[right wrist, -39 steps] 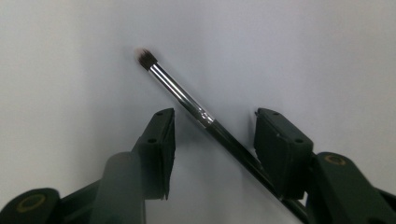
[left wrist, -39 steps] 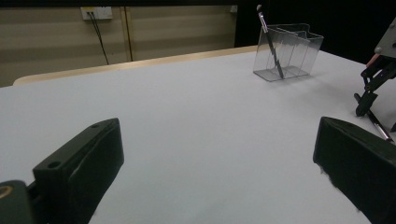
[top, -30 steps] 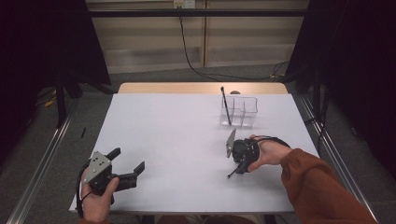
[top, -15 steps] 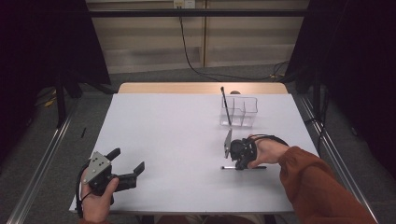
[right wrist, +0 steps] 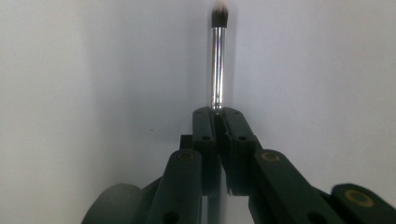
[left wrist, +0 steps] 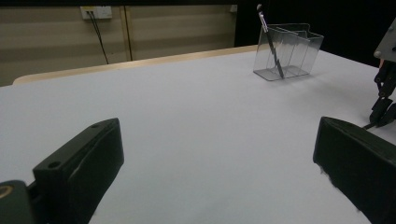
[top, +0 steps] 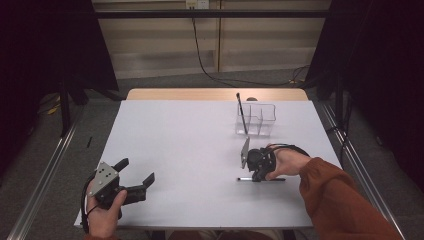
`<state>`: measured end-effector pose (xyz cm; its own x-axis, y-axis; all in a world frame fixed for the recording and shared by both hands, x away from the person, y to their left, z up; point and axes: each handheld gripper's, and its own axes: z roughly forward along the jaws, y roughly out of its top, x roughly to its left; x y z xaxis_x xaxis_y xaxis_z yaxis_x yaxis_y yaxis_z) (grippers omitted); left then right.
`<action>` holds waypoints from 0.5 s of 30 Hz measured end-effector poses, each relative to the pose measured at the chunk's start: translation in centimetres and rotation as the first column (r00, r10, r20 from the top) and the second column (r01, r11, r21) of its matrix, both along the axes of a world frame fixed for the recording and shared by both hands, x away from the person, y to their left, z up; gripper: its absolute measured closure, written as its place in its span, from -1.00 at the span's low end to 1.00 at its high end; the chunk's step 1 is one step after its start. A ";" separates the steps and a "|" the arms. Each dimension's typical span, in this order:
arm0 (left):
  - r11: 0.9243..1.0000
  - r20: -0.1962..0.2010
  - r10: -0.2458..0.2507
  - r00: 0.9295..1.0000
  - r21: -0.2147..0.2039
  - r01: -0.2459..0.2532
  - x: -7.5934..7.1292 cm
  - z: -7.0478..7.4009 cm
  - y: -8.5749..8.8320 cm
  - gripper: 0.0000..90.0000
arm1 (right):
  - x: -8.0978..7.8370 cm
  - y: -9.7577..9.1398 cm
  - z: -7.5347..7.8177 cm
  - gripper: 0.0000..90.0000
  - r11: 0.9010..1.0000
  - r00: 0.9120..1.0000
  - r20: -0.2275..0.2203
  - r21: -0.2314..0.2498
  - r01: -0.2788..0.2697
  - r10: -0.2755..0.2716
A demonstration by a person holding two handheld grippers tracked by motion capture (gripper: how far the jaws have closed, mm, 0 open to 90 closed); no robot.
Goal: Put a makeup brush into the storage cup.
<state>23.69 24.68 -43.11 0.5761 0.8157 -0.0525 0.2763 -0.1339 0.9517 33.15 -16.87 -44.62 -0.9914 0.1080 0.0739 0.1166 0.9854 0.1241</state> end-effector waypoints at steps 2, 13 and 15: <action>1.000 0.001 0.000 1.000 -0.005 0.000 0.0 0.0 0.0 -0.96 | 0.1 -0.1 0.1 0.88 1.000 1.000 -0.003 0.004 0.002 -0.002; 1.000 0.001 0.000 1.000 0.000 0.000 0.1 0.0 -0.1 -0.96 | 0.1 -1.2 1.8 0.88 0.997 0.999 0.023 0.064 0.039 -0.040; 1.000 0.000 0.001 1.000 0.000 -0.001 0.1 0.0 -0.1 -0.96 | 0.1 -1.4 2.1 0.88 0.995 0.998 0.031 0.080 0.051 -0.054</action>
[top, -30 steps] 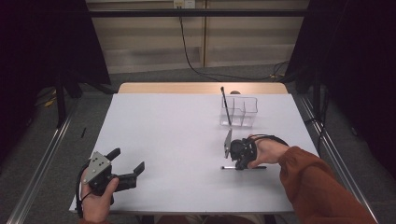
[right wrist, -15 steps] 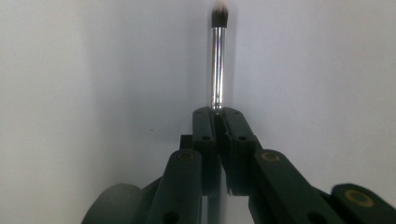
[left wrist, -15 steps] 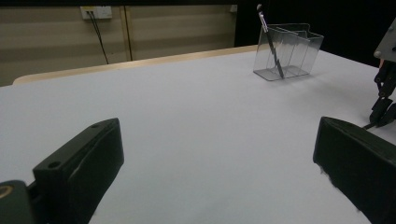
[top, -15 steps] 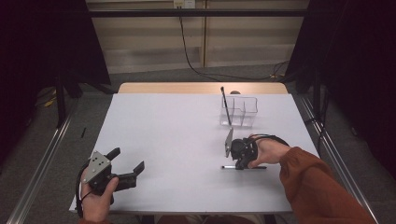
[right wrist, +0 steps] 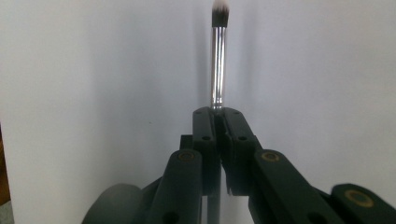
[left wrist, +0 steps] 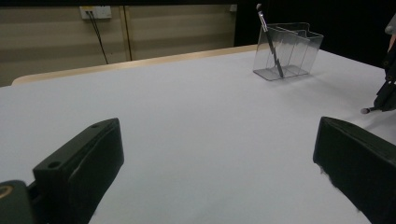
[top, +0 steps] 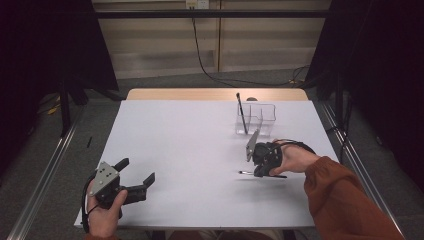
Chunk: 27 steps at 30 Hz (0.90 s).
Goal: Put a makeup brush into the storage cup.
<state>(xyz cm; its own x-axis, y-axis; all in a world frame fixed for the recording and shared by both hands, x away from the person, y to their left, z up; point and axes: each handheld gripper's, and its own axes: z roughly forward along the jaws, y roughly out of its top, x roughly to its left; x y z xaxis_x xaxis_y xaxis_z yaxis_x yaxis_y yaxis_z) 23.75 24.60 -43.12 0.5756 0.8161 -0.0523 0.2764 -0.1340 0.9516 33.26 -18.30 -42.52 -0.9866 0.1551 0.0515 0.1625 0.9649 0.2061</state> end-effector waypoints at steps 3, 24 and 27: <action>1.000 0.002 0.001 1.000 -0.004 -0.001 0.0 0.0 0.0 -0.96 | 0.1 -0.3 0.5 0.88 0.999 1.000 0.018 0.029 0.015 -0.016; 1.000 0.001 0.002 1.000 -0.008 -0.002 0.0 0.0 0.0 -0.96 | 0.6 -4.0 2.9 0.88 0.886 0.968 0.042 0.415 0.207 -0.245; 1.000 0.002 0.001 1.000 -0.008 -0.001 0.0 0.0 0.0 -0.96 | 0.6 -4.5 2.9 0.88 0.851 0.958 0.038 0.470 0.234 -0.284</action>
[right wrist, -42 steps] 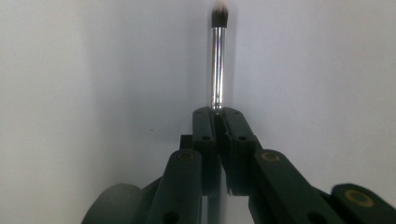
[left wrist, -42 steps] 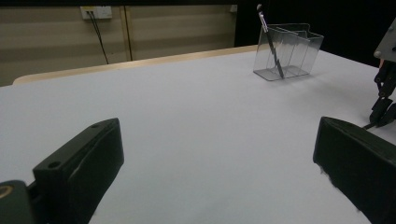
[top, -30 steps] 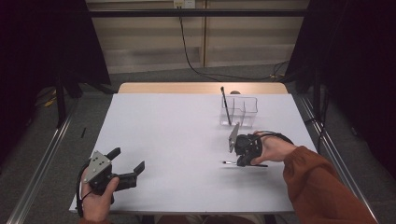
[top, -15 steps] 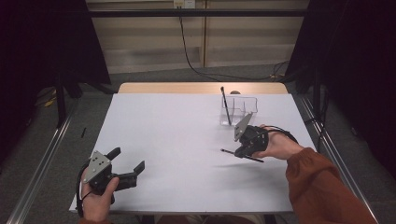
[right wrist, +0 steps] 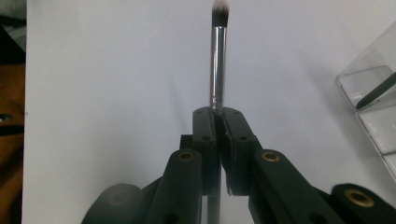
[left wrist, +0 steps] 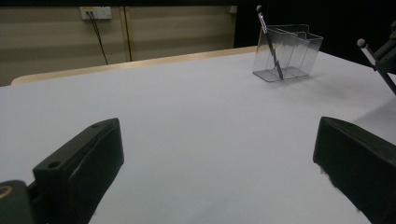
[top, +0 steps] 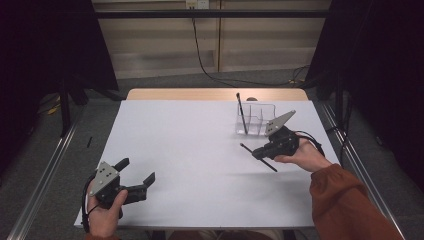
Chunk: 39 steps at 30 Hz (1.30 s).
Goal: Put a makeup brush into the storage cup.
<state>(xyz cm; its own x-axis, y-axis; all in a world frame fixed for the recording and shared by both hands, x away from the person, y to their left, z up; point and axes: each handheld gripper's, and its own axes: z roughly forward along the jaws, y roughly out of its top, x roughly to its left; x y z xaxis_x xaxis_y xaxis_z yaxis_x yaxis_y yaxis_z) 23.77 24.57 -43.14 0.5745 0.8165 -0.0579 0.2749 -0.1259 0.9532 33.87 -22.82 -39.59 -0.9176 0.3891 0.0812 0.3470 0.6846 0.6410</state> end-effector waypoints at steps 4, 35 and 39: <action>1.000 -0.001 0.000 1.000 0.004 0.000 0.0 0.0 0.0 -0.96 | -0.2 -0.2 0.0 0.88 0.999 0.999 0.026 0.041 0.030 -0.031; 1.000 0.001 -0.001 1.000 0.004 0.001 0.0 0.0 0.0 -0.96 | -1.0 -0.3 0.3 0.88 0.899 0.948 0.140 0.382 0.213 -0.284; 1.000 0.003 0.000 1.000 0.000 0.000 0.0 0.0 0.0 -0.96 | -0.9 -0.4 0.5 0.88 0.881 0.936 0.157 0.417 0.225 -0.314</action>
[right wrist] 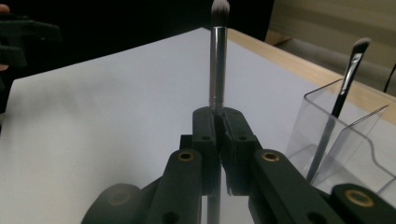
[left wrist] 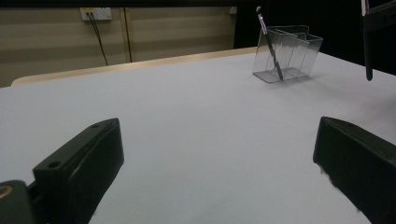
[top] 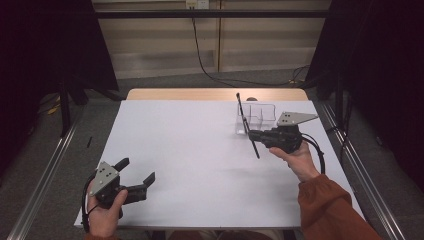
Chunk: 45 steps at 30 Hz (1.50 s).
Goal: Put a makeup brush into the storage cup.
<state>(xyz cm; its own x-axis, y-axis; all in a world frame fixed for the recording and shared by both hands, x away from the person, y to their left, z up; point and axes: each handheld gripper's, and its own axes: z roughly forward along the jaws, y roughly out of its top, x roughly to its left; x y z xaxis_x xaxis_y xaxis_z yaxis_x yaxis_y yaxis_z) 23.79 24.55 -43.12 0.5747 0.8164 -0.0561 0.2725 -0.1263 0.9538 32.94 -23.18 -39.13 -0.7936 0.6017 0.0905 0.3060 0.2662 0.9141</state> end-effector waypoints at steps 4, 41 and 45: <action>1.000 0.000 -0.001 1.000 0.003 0.001 0.0 0.0 0.0 -0.96 | 0.1 0.0 0.4 0.88 0.999 0.999 0.026 0.029 0.020 -0.021; 1.000 0.003 -0.020 1.000 0.009 0.020 0.1 0.0 -0.4 -0.96 | 6.5 1.9 5.1 0.88 0.983 0.979 0.106 0.086 0.163 -0.171; 1.000 0.002 -0.022 1.000 0.011 0.022 0.1 0.0 -0.4 -0.96 | 7.4 1.9 5.3 0.88 0.981 0.976 0.107 0.073 0.181 -0.188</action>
<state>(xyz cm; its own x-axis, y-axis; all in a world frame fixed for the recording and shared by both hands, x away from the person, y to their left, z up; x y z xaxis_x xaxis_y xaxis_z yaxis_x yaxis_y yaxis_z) 23.87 24.17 -43.13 0.5926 0.8042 -0.0460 0.2670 -0.1422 0.9531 40.34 -21.28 -33.82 -0.6766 0.7347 0.0490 0.2386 0.1558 0.9585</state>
